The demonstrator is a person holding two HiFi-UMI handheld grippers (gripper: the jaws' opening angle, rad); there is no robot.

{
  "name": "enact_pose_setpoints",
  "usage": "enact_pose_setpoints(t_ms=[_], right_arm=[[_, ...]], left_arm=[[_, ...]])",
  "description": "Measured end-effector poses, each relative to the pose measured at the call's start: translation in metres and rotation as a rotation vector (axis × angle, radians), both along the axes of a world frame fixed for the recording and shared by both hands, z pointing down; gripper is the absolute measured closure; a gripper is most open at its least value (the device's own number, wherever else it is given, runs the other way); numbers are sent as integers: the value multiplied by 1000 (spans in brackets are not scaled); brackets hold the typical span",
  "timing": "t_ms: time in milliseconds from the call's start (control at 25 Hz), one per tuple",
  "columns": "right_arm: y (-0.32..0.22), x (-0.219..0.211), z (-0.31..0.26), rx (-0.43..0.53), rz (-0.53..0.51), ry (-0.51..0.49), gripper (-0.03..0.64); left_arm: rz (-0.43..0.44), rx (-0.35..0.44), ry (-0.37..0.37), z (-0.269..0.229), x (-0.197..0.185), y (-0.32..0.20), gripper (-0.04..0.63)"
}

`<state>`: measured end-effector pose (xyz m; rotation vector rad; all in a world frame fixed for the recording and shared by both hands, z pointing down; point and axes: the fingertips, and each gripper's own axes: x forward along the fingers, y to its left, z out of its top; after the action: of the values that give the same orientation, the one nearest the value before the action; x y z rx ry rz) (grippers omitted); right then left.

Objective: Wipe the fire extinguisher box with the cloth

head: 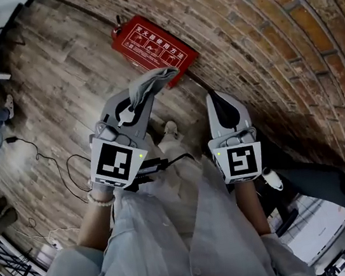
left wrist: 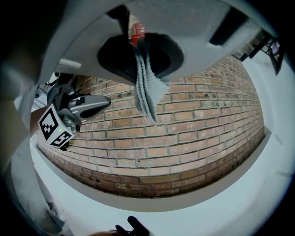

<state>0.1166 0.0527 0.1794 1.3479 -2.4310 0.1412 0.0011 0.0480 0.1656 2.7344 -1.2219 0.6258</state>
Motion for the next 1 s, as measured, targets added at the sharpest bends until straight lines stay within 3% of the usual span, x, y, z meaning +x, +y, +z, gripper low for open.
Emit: enact_pose_setpoints(t_ms=[320,1000], right_arm=[[-20,3,30,-52,85,11,609],[-60,-7,133,-106,132,33,609]], left_arm=[[111,-73,3,42,10,-25,584],[287,-182,12,175,55,-83,584]])
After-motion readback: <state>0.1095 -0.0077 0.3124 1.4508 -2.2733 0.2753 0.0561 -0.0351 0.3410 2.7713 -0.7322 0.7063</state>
